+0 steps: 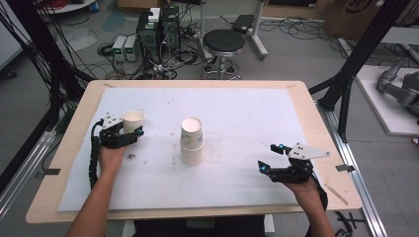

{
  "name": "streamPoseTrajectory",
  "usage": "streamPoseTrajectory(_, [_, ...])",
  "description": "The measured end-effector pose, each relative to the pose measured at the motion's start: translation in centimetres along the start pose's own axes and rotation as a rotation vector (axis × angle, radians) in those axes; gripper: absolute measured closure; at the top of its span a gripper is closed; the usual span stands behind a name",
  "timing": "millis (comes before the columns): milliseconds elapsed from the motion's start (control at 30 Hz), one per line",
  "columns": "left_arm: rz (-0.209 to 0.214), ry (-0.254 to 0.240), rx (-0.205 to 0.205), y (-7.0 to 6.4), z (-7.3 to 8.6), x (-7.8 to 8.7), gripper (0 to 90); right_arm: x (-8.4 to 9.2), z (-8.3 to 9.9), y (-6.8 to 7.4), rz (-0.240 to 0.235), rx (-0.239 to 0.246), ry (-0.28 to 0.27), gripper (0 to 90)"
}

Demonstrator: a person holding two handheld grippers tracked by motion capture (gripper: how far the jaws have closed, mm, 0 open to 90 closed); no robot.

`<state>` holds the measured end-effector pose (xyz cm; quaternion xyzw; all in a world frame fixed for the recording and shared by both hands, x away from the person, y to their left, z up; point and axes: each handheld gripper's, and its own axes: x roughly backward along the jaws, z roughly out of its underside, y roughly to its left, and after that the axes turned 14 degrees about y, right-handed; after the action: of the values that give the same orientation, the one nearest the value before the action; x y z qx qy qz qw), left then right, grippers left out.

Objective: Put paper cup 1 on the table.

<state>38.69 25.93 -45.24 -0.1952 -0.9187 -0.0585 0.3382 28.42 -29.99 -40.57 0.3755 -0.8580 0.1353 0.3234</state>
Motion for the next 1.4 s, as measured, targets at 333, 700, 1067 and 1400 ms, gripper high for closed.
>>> streamPoseTrajectory(333, [-0.015,0.022,0.021,-0.3,1.0,1.0,30.0,0.0,-0.1,0.3,-0.006,0.010,0.007,22.2])
streamPoseTrajectory(700, [0.028,-0.046,0.060,0.0,1.9,3.6,21.0,-0.2,-0.2,0.5,-0.016,0.015,0.016,22.2])
streamPoseTrajectory(1067, [0.103,-0.200,0.041,-1.6,2.9,8.4,16.0,0.2,0.0,0.3,0.003,0.006,0.021,22.2])
streamPoseTrajectory(1400, [0.246,-0.323,-0.062,-6.6,3.6,10.7,16.5,0.9,0.3,0.1,0.093,-0.017,0.074,22.2])
